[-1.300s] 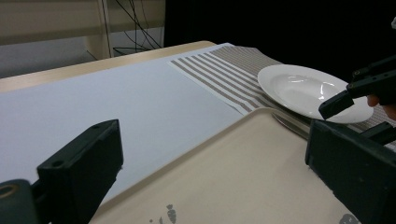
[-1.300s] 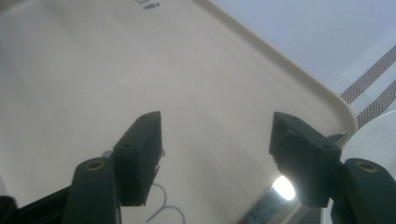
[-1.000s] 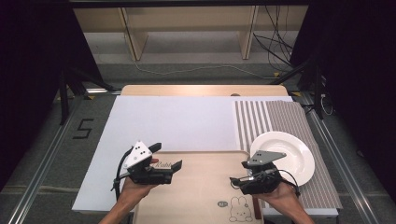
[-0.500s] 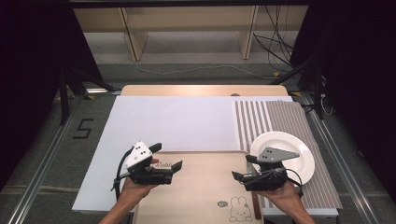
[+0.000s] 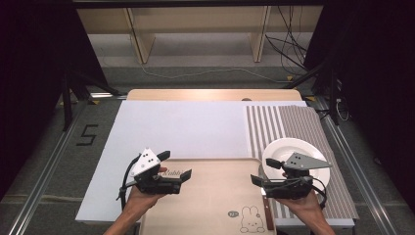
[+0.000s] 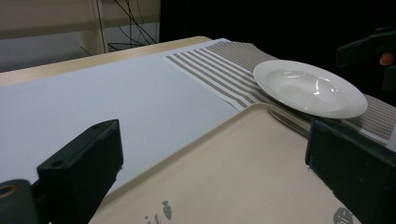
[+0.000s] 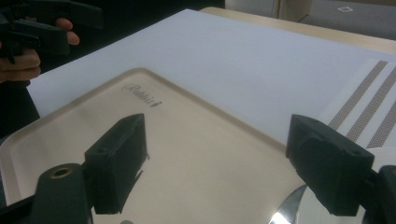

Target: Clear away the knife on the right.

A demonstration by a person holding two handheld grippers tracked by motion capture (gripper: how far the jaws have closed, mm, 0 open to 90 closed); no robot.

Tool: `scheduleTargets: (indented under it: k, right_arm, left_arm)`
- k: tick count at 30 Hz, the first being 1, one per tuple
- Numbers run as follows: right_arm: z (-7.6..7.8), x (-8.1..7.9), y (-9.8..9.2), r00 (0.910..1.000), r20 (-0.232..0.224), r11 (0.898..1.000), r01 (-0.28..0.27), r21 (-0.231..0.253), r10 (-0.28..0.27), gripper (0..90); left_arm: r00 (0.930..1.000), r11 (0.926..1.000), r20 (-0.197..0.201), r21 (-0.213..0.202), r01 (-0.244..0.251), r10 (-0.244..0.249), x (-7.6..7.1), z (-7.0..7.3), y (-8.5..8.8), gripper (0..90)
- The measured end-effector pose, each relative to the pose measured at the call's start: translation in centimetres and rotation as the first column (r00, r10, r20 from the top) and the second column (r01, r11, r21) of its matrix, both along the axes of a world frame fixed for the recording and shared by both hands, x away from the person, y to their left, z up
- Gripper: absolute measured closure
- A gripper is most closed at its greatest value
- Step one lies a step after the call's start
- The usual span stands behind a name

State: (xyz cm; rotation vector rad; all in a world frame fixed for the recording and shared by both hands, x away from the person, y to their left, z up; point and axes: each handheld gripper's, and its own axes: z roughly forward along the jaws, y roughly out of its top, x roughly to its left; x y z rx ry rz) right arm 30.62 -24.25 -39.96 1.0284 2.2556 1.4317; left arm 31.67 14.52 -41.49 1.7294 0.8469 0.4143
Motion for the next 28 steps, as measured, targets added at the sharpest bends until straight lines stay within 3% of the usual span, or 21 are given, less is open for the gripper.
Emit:
scheduleTargets:
  k: [5,9,28]
  right_arm:
    - [0.25,-0.64,-0.66,0.9988,0.042,0.999,0.023,0.033,-0.025,19.8]
    - [0.35,-0.70,-0.89,0.9983,0.048,0.998,0.029,0.060,-0.032,19.6]
    - [0.20,-0.50,-0.96,0.9976,0.055,0.997,0.038,0.063,-0.042,18.9]
  left_arm:
    - [1.0000,1.0000,0.000,-0.002,0.004,-0.004,-0.04,-0.01,-0.01,4.0]
    - [1.0000,1.0000,0.002,-0.001,0.004,-0.004,-0.03,-0.01,-0.05,4.0]
    - [1.0000,1.0000,0.003,-0.003,0.002,-0.002,0.03,0.00,-0.02,4.0]
